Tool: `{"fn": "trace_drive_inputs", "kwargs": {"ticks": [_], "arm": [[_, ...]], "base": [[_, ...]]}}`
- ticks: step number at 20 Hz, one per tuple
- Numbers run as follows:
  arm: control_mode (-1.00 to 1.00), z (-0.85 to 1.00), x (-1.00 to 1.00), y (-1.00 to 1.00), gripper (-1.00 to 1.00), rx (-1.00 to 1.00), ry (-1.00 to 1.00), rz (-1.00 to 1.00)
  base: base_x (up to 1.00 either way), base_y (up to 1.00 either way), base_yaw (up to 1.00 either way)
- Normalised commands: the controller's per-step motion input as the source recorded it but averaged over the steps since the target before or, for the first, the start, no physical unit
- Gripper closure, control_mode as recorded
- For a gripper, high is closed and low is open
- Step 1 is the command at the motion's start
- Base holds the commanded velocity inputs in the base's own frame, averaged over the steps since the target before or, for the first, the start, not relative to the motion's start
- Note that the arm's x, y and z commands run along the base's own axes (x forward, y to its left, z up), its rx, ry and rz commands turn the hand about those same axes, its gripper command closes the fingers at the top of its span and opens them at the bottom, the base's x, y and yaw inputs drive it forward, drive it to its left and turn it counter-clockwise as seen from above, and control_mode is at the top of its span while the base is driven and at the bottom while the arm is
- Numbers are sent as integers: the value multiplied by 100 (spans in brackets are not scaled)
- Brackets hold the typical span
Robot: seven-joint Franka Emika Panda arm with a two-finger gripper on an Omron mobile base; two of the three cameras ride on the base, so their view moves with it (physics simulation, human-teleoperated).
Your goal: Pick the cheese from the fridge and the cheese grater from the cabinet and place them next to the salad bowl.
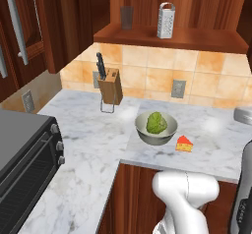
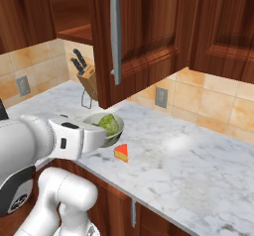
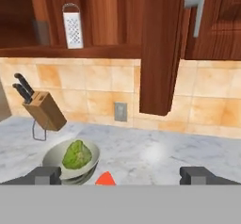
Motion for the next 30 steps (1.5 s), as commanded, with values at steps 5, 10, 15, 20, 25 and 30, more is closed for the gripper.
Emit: {"fn": "trace_drive_inputs", "kwargs": {"ticks": [5,10,15,20,25,30], "arm": [[-100,0,0,-1,-100,0,0,-24],[100,0,-4,-17,-100,0,0,-6],[100,0,0,0,-100,0,0,0],[100,0,0,0,-100,0,0,0],[100,0,0,0,-100,0,0,0],[100,0,0,0,-100,0,0,0]], "base": [[0,0,0],[-17,-80,-30],[-14,-91,-34],[35,45,-47],[37,68,-72],[-67,100,-29]]}}
